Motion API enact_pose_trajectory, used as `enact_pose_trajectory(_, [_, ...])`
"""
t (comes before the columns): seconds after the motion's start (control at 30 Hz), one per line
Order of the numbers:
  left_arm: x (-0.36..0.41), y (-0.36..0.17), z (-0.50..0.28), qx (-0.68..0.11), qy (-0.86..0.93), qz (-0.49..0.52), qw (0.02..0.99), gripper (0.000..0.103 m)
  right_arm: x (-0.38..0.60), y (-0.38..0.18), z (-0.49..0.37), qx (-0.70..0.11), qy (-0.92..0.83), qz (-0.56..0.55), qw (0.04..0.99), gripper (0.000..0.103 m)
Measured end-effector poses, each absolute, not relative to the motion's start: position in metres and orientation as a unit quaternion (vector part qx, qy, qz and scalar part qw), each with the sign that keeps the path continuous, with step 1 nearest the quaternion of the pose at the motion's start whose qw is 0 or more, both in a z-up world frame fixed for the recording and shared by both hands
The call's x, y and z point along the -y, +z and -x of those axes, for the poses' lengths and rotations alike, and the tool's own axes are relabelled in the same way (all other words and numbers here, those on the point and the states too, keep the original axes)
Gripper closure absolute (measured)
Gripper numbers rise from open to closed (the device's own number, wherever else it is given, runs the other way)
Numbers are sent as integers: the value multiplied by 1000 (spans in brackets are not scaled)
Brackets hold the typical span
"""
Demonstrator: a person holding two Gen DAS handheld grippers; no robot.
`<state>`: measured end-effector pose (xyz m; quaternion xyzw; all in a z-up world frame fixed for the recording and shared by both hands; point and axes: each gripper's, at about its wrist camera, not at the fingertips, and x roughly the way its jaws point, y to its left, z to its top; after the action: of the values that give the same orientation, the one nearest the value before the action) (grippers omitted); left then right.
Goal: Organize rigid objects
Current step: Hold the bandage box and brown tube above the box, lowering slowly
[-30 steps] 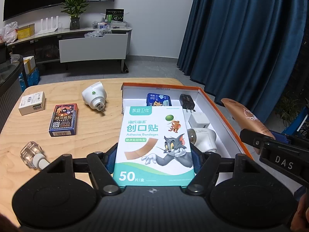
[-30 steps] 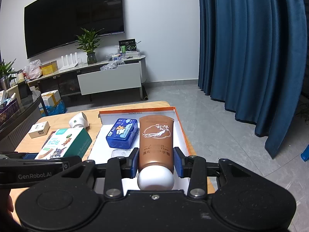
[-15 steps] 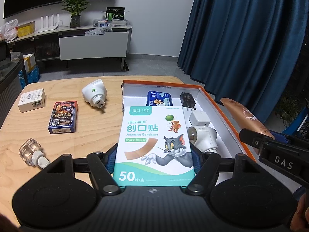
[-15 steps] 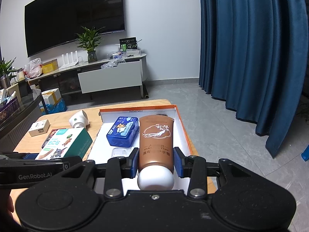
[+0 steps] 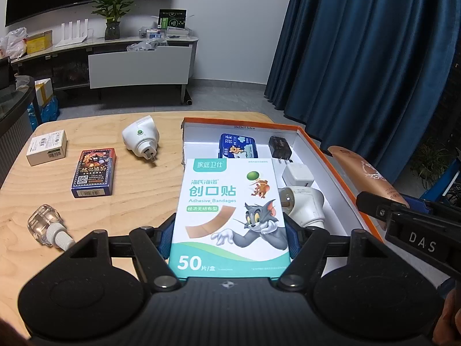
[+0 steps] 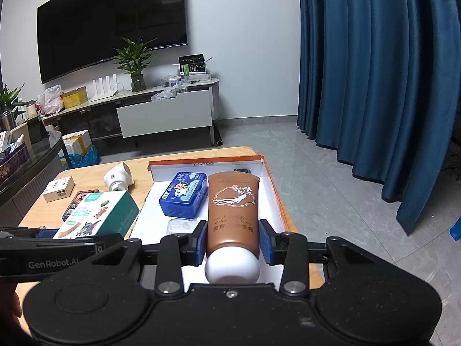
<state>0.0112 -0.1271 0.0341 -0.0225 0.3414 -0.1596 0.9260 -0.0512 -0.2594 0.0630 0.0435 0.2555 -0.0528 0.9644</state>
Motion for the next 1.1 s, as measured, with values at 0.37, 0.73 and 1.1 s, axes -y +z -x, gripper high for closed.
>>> enact_pose_trajectory(0.37, [128, 34, -12, -342, -160, 23, 926, 31, 259, 64, 51, -256, -53, -43, 964, 57])
enact_pose_trajectory(0.73, [127, 33, -11, -342, -160, 22, 926, 31, 262, 64, 53, -262, -53, -42, 963, 57])
enact_pose_trajectory(1.1, [128, 32, -11, -343, -162, 20, 925, 31, 263, 65, 58, -265, -53, -41, 962, 57])
